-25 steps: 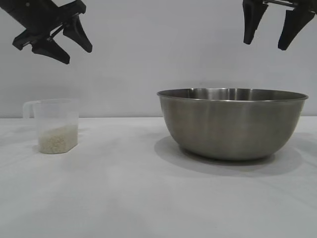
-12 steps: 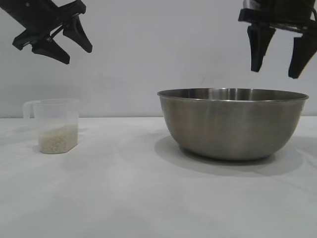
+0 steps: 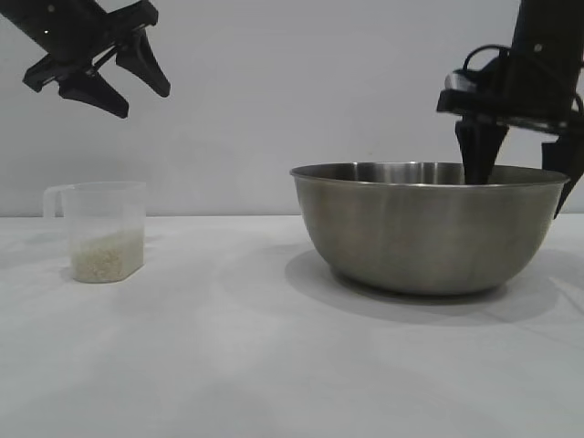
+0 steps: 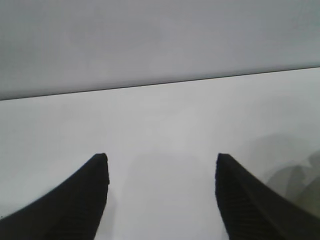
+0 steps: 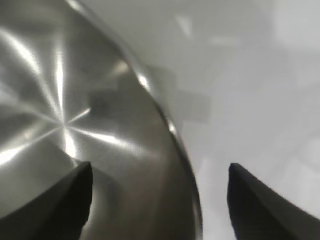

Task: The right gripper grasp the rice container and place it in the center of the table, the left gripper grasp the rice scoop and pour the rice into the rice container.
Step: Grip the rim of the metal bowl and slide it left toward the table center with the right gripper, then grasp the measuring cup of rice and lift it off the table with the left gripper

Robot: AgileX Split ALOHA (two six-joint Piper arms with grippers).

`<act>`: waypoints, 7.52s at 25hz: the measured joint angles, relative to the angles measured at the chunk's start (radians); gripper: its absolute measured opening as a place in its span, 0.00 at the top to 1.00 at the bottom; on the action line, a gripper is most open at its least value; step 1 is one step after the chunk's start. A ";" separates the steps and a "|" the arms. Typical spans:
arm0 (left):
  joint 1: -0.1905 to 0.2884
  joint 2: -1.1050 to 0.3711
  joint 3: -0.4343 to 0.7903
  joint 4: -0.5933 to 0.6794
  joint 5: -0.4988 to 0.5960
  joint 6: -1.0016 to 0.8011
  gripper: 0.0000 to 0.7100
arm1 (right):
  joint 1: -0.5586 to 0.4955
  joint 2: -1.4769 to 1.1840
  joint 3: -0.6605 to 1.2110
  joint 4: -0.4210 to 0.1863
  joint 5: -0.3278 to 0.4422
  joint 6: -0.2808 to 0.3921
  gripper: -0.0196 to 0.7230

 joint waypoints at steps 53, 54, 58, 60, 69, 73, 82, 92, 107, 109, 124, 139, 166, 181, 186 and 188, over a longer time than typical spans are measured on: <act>0.000 0.000 0.000 0.005 -0.001 0.005 0.45 | -0.076 -0.431 0.053 -0.143 0.017 0.013 0.36; 0.000 0.000 0.000 0.006 -0.001 0.005 0.45 | -0.076 -0.457 0.085 -0.150 0.017 0.015 0.36; 0.000 0.000 0.000 0.016 -0.002 0.005 0.45 | -0.078 -0.593 0.227 -0.172 0.019 0.024 0.36; 0.000 0.000 0.000 0.021 -0.002 0.005 0.45 | -0.078 -0.676 0.299 -0.172 0.020 0.029 0.36; 0.000 0.000 0.000 0.024 -0.002 0.005 0.45 | -0.078 -1.078 0.575 -0.178 0.026 0.066 0.36; 0.000 0.000 0.000 0.024 -0.002 0.005 0.45 | -0.078 -1.257 0.689 -0.190 0.032 0.075 0.36; 0.000 0.000 0.000 0.024 -0.004 0.005 0.45 | -0.078 -1.714 0.917 -0.191 0.032 0.099 0.36; 0.000 0.000 0.000 0.024 -0.015 0.005 0.45 | -0.078 -2.091 1.119 -0.193 -0.033 0.099 0.36; 0.000 0.000 0.000 0.024 -0.005 0.005 0.45 | -0.078 -2.195 1.187 -0.202 -0.074 0.097 0.36; 0.000 0.000 0.000 0.024 0.000 0.005 0.45 | -0.078 -2.195 1.187 -0.202 -0.074 0.097 0.36; 0.000 -0.084 0.000 0.111 0.048 0.031 0.45 | -0.078 -2.195 1.187 -0.203 -0.074 0.097 0.36; 0.000 -0.354 0.000 0.714 0.386 -0.490 0.45 | -0.078 -2.195 1.187 -0.205 -0.074 0.097 0.36; 0.000 -0.700 0.588 1.047 0.143 -0.814 0.45 | -0.078 -2.195 1.187 -0.205 -0.076 0.097 0.36; -0.001 -0.772 0.947 0.895 -0.424 -0.814 0.45 | -0.078 -2.195 1.187 -0.205 -0.076 0.097 0.36; -0.073 -0.777 1.031 0.889 -0.594 -0.818 0.45 | -0.078 -2.195 1.187 -0.205 -0.076 0.097 0.36; -0.136 -0.777 1.073 0.889 -0.673 -0.818 0.45 | -0.078 -2.195 1.187 -0.205 -0.076 0.097 0.36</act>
